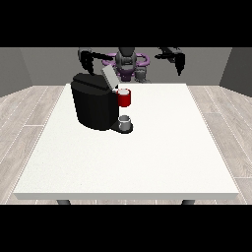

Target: Insert the coffee pod into the coffee machine and close the lid

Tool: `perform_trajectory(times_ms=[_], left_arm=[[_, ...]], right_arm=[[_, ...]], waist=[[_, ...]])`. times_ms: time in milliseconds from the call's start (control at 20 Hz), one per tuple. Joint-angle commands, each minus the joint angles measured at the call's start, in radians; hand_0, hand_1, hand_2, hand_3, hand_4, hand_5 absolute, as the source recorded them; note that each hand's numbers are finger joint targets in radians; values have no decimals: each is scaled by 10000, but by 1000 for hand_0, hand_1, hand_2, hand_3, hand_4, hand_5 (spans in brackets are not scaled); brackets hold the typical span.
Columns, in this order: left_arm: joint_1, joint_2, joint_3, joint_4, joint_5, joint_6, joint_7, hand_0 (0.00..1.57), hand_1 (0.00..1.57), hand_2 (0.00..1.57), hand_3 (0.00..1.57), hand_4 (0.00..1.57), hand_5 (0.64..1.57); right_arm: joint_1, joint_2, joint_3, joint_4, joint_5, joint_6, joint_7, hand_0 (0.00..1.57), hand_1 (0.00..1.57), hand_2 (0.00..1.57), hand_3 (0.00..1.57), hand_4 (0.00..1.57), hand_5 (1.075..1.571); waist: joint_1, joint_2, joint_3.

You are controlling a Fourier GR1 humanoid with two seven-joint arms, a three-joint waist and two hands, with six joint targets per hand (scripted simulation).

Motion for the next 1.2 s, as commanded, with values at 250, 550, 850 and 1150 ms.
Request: perform_trajectory(times_ms=[250, 550, 850, 1150], left_arm=[[1373, -105, -656, -1465, -165, 549, 355, 0, 0, 0, 0, 0, 1571], [1072, 9, -601, -1891, 16, 976, 347, 0, 0, 0, 0, 0, 1571], [1099, -77, -876, -2781, 392, 955, 1220, 0, 0, 0, 0, 0, 1571], [1133, 860, -289, -1824, 552, 386, 160, 0, 0, 0, 0, 0, 1571]], right_arm=[[-665, 489, 543, 676, 648, -208, -278, 0, 0, 0, 0, 0, 1571], [-1747, 39, 157, 1164, 565, 160, -133, 0, 0, 0, 0, 0, 1571], [-1905, 127, 41, 2002, 686, 97, -659, 0, 0, 0, 0, 0, 1571], [-2629, 602, 444, 1772, 1058, -329, -231, 0, 0, 0, 0, 0, 1571]], waist=[[-356, 431, -3], [-566, 940, -3], [-193, 995, -1], [-325, 1430, -5]])
